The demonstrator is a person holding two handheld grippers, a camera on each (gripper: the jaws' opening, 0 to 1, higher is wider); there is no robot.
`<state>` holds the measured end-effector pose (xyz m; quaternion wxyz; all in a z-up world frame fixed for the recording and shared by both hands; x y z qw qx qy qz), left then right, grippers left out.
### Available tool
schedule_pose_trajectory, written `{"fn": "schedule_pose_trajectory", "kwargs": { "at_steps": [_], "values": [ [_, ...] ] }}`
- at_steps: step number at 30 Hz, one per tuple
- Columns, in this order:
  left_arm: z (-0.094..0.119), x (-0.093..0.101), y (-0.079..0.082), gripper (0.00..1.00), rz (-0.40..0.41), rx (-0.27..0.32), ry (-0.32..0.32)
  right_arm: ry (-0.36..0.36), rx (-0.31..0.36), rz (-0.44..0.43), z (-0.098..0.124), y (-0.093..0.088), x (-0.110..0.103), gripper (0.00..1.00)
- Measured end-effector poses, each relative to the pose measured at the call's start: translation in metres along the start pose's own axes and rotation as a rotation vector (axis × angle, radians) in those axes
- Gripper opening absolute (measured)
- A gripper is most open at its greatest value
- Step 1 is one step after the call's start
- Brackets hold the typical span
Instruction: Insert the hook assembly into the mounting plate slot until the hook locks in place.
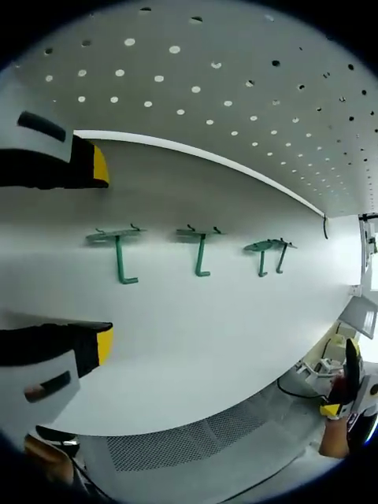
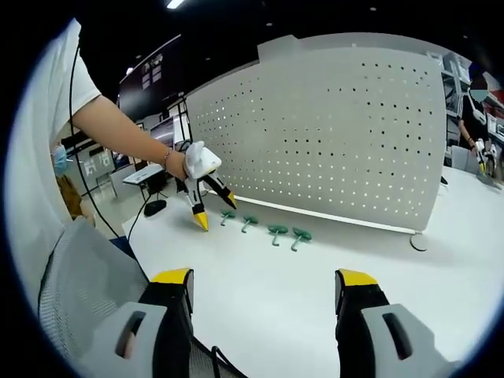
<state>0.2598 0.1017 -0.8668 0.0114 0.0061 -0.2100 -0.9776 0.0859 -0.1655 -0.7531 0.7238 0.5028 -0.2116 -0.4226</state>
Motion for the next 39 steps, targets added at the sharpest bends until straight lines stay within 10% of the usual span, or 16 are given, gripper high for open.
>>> {"fn": "schedule_pose_trajectory", "kwargs": {
  "at_steps": [13,39],
  "values": [
    [-0.0002,0.0005,0.0001,0.70,-0.010,0.005,-0.004,0.002,0.002,0.007,-0.0004,0.0011,0.0001,0.71],
    [0.0029,-0.0027,0.0040,0.32,0.075,0.026,0.048,0.007,-0.005,0.023,-0.0004,0.0026,-0.0007,0.71]
  ]
}}
Point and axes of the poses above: the point that each gripper's makers call its tool centre point, and the gripper's own axes: z roughly backward along the fingers, x roughly to its right, y roughly out of its top, the point moved 2 cm from there along z, roughly backward along the fingers
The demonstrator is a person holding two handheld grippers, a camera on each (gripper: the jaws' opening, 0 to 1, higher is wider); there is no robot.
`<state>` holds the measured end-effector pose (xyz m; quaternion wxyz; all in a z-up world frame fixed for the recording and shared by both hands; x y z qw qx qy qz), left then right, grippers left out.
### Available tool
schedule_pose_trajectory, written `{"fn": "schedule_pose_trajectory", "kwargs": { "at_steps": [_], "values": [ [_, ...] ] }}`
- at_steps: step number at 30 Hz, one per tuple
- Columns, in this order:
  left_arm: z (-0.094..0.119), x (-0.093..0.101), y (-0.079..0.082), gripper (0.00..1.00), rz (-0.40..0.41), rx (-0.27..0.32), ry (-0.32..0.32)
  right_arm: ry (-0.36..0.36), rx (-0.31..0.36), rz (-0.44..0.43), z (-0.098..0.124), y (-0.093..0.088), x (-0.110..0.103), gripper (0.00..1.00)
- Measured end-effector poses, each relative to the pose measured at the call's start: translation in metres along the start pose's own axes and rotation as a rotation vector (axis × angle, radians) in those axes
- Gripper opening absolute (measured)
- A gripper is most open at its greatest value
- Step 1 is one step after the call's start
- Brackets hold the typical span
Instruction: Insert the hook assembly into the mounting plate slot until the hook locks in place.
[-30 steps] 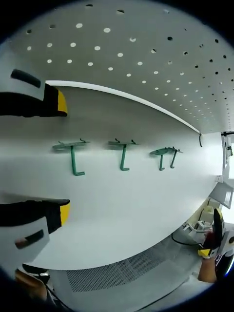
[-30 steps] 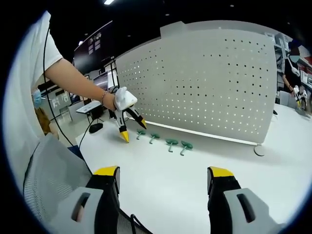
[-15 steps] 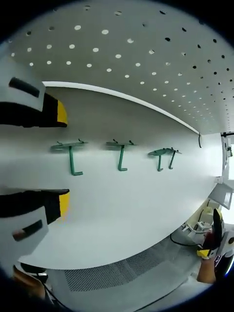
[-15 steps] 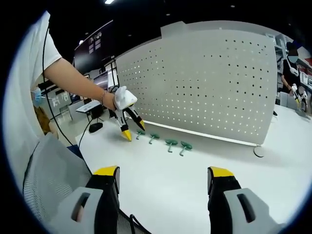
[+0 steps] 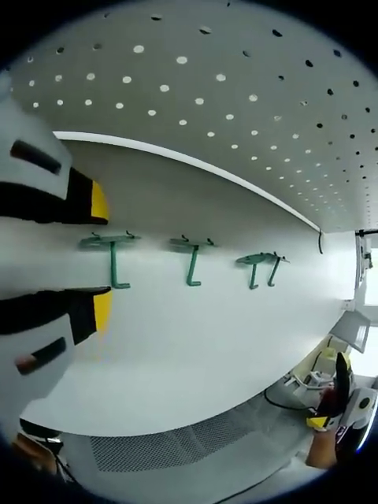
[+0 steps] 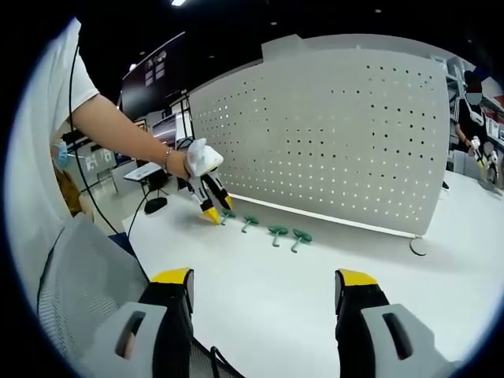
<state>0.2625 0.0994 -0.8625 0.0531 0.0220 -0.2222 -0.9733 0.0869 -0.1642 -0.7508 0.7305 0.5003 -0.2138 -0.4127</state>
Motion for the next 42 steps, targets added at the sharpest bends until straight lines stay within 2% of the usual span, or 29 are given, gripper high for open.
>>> {"fn": "schedule_pose_trajectory", "kwargs": {
  "at_steps": [8,15,22,31,42],
  "values": [
    [0.001,-0.005,-0.005,0.20,0.020,-0.017,0.020,-0.005,0.009,0.002,0.002,0.002,0.000,0.71],
    [0.001,-0.008,-0.005,0.15,0.031,-0.019,0.042,-0.006,0.012,0.003,0.002,0.003,0.001,0.70],
    [0.001,-0.010,-0.004,0.08,0.004,-0.032,0.069,-0.008,0.020,0.003,0.002,0.006,0.002,0.70],
    [0.001,-0.012,-0.005,0.05,0.005,-0.033,0.097,-0.010,0.025,-0.004,0.003,0.006,0.002,0.70],
    [0.001,-0.011,-0.005,0.04,-0.001,-0.023,0.095,-0.013,0.024,-0.004,0.003,0.005,0.003,0.70]
  ]
}}
Point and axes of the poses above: the point that each gripper's makers call its tool centre point, and the gripper's own axes: z roughly backward along the fingers, x roughly to its right, y roughly out of its top, the point moved 2 cm from there along z, roughly backward along the fingers
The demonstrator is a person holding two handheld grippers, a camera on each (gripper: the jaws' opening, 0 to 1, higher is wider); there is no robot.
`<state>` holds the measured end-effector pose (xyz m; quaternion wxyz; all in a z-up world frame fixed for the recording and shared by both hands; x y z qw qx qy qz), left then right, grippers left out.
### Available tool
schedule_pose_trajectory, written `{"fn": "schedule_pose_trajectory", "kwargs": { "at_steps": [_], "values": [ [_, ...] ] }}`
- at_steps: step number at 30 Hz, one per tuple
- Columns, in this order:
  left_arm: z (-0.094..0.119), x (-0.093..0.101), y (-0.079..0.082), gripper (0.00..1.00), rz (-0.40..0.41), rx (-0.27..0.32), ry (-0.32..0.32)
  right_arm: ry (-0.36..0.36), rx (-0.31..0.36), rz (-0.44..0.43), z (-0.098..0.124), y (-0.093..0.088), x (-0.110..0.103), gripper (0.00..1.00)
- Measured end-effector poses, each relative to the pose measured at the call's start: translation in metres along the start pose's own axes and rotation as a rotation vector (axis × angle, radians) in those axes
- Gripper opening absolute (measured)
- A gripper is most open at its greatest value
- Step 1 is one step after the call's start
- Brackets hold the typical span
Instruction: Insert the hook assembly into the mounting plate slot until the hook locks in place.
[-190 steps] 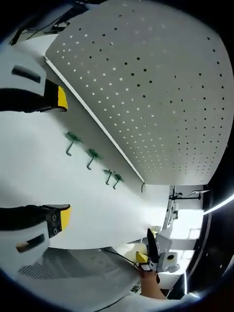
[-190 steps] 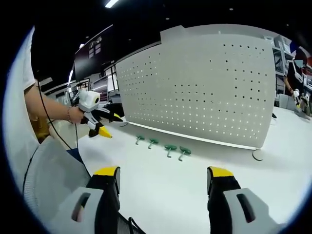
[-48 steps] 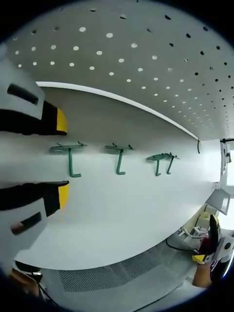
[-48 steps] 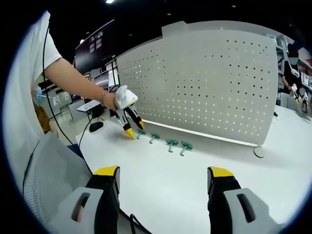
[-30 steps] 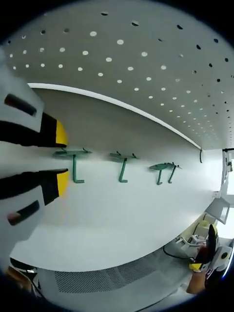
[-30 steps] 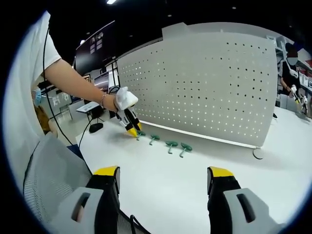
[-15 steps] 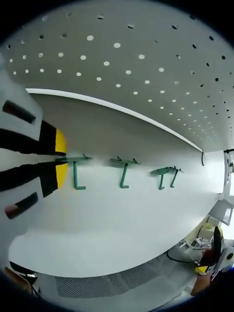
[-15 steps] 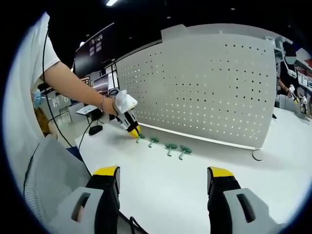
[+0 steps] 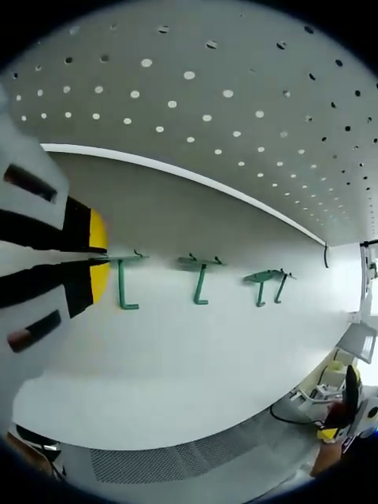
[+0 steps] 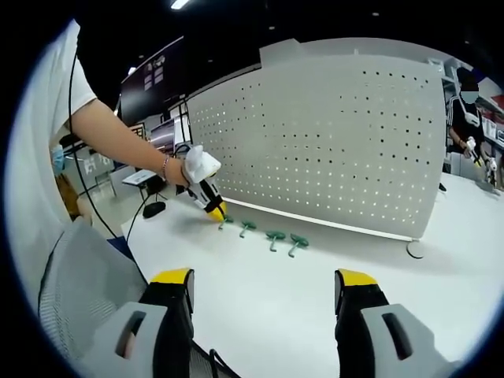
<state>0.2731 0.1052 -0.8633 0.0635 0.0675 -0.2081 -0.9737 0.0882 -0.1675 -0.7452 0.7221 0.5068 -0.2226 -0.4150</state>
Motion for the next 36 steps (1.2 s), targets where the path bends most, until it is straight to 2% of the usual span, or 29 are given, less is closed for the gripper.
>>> {"fn": "schedule_pose_trajectory", "kwargs": {
  "at_steps": [5,8,11,14,18,19,22,28,32,36],
  "values": [
    [0.000,0.000,0.000,0.04,-0.006,0.002,0.002,-0.002,-0.001,-0.001,0.000,0.000,0.000,0.70],
    [0.000,-0.001,-0.001,0.04,0.021,0.016,0.004,-0.004,0.000,0.000,0.000,0.000,0.000,0.70],
    [0.000,-0.001,-0.001,0.04,0.001,0.042,0.023,-0.006,0.000,0.002,0.000,0.001,0.001,0.70],
    [0.000,-0.002,-0.001,0.04,0.059,0.069,0.041,-0.008,0.003,0.004,0.000,0.001,0.002,0.70],
    [0.002,0.000,0.002,0.03,0.057,0.107,0.061,-0.012,0.007,0.002,0.001,0.002,0.004,0.70],
    [0.004,-0.001,0.004,0.03,0.048,0.118,0.082,-0.013,0.012,-0.002,0.001,0.002,0.004,0.70],
    [0.005,-0.002,0.003,0.03,0.088,0.128,0.091,-0.013,0.011,-0.006,0.001,0.001,0.005,0.70],
    [0.007,0.003,0.007,0.03,0.090,0.151,0.103,-0.017,0.025,-0.022,0.001,0.004,0.007,0.70],
    [0.011,0.004,0.013,0.03,0.108,0.197,0.116,-0.017,0.021,-0.014,0.000,0.004,0.007,0.70],
    [0.014,0.008,0.016,0.03,0.105,0.214,0.122,-0.015,0.023,-0.013,-0.001,0.006,0.007,0.70]
  ]
}}
Point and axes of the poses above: the point that each gripper's makers call its tool centre point, and the gripper's own axes: z roughly backward along the fingers, x roughly to its right, y roughly out of its top, the point moved 2 cm from there along z, roughly backward along the fingers
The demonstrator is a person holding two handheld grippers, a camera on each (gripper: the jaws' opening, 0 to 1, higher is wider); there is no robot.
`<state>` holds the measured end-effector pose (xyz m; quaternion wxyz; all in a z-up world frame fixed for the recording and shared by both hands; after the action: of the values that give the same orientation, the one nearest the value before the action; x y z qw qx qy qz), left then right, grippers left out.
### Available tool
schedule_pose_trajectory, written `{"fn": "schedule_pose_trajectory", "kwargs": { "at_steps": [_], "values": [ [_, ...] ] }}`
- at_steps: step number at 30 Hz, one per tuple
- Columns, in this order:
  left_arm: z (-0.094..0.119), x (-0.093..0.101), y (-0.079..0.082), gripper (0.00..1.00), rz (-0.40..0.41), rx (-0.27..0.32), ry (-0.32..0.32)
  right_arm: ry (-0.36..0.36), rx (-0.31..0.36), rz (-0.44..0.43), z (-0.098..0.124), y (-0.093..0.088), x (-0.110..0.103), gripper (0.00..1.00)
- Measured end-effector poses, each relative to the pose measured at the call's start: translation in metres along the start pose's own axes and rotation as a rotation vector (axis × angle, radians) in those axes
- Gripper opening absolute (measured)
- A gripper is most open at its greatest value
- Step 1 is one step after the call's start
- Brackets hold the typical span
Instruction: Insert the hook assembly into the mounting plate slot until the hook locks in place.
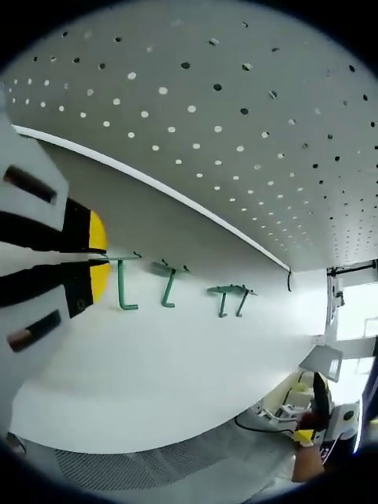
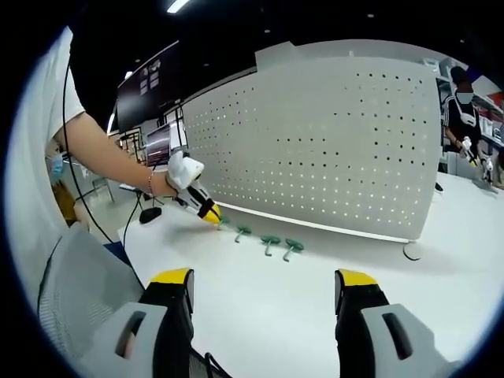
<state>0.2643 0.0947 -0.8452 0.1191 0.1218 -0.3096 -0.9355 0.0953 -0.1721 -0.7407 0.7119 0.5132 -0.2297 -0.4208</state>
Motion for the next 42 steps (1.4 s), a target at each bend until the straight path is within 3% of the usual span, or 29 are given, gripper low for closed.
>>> {"fn": "schedule_pose_trajectory", "kwargs": {
  "at_steps": [15,27,31,42],
  "values": [
    [0.013,0.007,0.021,0.03,0.033,0.127,0.069,0.011,0.012,0.012,-0.002,0.007,-0.003,0.70],
    [0.023,0.009,0.033,0.03,0.109,0.212,0.122,0.016,0.026,0.027,-0.002,0.015,-0.003,0.70],
    [0.029,0.009,0.041,0.03,0.165,0.266,0.142,0.018,0.031,0.028,-0.002,0.017,-0.003,0.70],
    [0.049,0.019,0.067,0.03,0.188,0.371,0.178,0.021,0.049,0.030,0.000,0.021,-0.005,0.70]
  ]
}}
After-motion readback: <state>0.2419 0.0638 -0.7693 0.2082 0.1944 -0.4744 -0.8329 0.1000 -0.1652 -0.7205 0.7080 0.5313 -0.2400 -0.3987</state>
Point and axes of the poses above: the point that each gripper's makers call its tool centre point, and the gripper's own axes: z roughly backward along the fingers, x roughly to its right, y roughly out of its top, the point moved 2 cm from there along z, roughly backward along the fingers
